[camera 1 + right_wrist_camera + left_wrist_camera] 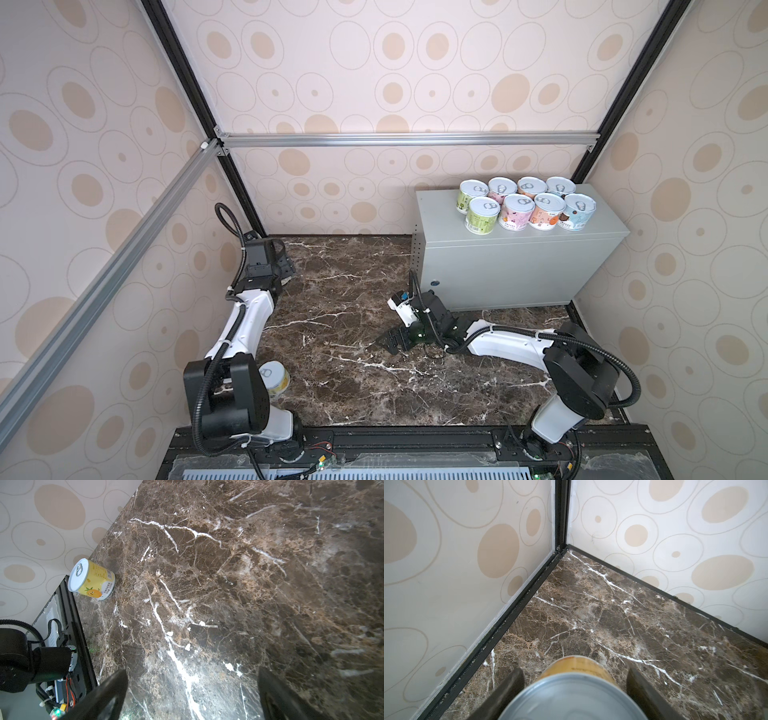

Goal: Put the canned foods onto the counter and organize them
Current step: 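Carry the yellow can with the left gripper up to the cabinet top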

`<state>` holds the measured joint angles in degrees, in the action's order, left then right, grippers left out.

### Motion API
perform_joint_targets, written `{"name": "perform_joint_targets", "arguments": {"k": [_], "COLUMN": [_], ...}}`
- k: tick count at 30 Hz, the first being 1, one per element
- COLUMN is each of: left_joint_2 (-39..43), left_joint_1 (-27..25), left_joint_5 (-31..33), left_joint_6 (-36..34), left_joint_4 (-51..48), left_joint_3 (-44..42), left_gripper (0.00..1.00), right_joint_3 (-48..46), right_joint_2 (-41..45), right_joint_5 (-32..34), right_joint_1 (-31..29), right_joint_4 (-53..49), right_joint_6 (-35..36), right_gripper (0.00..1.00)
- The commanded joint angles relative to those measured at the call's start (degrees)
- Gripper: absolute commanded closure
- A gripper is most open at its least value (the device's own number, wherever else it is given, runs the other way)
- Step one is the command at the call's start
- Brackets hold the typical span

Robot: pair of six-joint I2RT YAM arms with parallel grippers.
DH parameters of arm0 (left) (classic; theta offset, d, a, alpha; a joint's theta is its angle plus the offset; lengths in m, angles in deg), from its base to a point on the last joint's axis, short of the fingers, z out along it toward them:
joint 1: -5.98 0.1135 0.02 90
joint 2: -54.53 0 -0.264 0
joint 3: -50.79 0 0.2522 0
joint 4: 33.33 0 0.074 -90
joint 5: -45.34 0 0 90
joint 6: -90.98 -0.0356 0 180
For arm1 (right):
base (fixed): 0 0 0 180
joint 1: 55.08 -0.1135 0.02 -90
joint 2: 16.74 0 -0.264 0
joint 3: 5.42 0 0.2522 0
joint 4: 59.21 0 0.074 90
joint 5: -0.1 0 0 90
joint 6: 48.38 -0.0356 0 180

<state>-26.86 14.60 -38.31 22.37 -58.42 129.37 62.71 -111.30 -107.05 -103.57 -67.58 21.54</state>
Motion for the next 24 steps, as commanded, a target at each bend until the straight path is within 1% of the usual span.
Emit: {"name": "perform_joint_targets", "arguments": {"k": [1,6,10,13,18,24], "left_joint_2": [2.94,3.94,3.72,2.78,1.26,-3.00], "left_joint_1": [0.14,-1.80,-4.44,-7.48,-13.20,-19.82], "left_joint_5": [-2.70,-4.36,-5.57,-4.40,-3.12,-1.52], "left_joint_6": [0.07,0.44,-0.76,-1.98,-2.79,-4.66], "left_joint_4": [-0.81,-4.27,-7.25,-9.68,-11.70,-15.94], "left_joint_3": [5.06,10.55,15.37,19.29,24.62,34.53], "left_gripper": [0.32,0.32,0.32,0.32,0.32,0.32], "right_joint_3": [0.67,1.53,1.44,1.81,2.87,3.17], "right_joint_2": [1.75,3.40,5.88,7.47,10.28,13.17], "right_joint_5": [-0.50,-0.54,-2.66,-2.82,-1.13,0.60], "right_joint_1": [-0.56,-0.64,-0.69,-0.66,-0.64,-0.65], "right_joint_4": [-1.14,-2.96,-2.75,-3.92,-7.09,-11.03], "right_joint_6": [1.24,1.76,2.09,2.34,3.44,4.76], "right_gripper": [0.01,0.01,0.01,0.01,0.01,0.01]}}
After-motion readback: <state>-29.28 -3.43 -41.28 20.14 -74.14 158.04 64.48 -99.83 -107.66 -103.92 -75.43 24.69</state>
